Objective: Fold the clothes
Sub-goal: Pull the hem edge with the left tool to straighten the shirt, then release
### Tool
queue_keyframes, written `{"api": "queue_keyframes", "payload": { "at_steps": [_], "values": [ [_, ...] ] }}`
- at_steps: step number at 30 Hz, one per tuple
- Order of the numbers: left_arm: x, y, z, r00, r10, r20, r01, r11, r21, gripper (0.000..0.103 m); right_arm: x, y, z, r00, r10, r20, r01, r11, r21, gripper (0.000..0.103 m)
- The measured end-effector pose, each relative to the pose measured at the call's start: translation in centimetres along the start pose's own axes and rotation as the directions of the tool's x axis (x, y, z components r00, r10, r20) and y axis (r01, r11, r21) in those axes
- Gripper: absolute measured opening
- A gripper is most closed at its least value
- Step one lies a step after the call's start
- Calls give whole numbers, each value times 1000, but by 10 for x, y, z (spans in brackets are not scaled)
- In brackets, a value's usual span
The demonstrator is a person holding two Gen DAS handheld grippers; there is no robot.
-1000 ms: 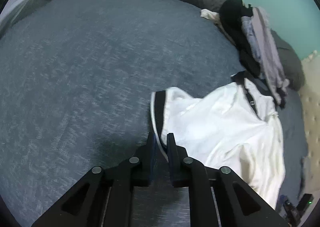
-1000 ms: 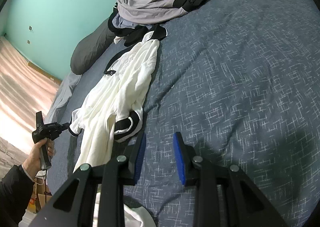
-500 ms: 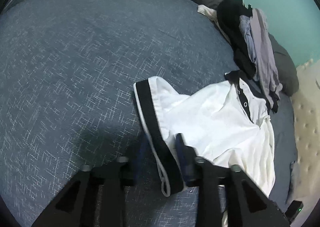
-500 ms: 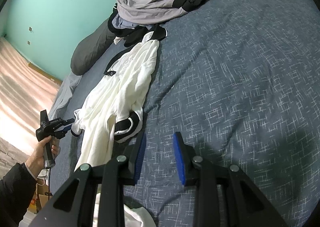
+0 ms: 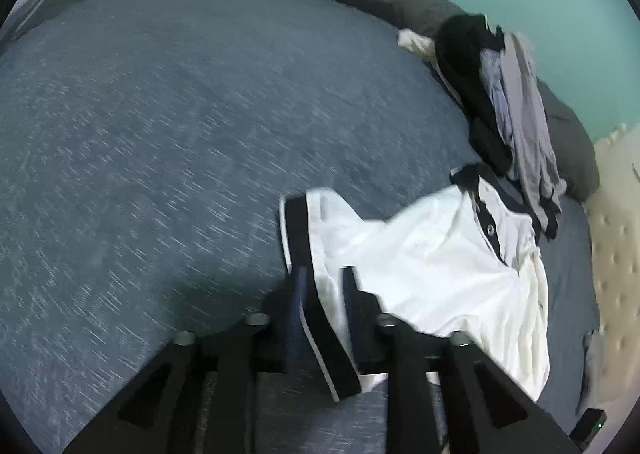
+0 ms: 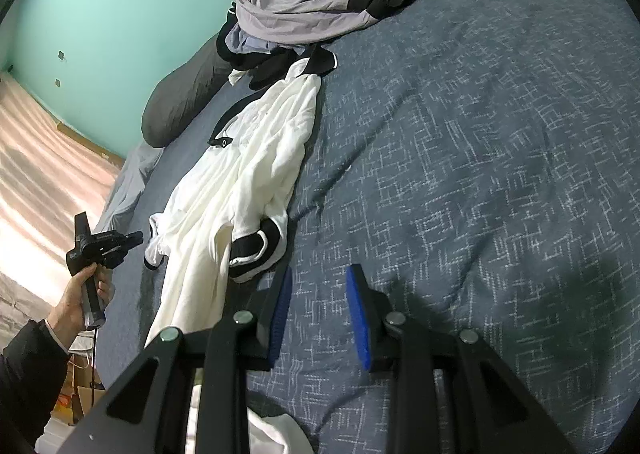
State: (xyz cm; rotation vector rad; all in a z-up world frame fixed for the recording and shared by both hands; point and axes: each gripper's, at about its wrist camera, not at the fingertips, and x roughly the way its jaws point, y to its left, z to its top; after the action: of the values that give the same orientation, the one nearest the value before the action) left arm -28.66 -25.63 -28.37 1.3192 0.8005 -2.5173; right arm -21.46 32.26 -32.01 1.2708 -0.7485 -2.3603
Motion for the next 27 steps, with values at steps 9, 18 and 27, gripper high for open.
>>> {"api": "queue_keyframes", "payload": {
  "at_steps": [9, 18, 27],
  "values": [
    [14, 17, -1, 999, 30, -13, -30, 999, -19, 34, 5, 0, -1, 1000, -4, -12, 4, 1000, -3, 28],
    [33, 30, 24, 998, 11, 62, -6, 997, -74, 40, 7, -1, -2, 1000, -16, -15, 16, 1000, -7, 28],
    [46, 45, 33, 996, -47, 80, 58, 988, -143, 40, 13, 2, -5, 999, -19, -31, 18, 1000, -21, 28]
  ]
}}
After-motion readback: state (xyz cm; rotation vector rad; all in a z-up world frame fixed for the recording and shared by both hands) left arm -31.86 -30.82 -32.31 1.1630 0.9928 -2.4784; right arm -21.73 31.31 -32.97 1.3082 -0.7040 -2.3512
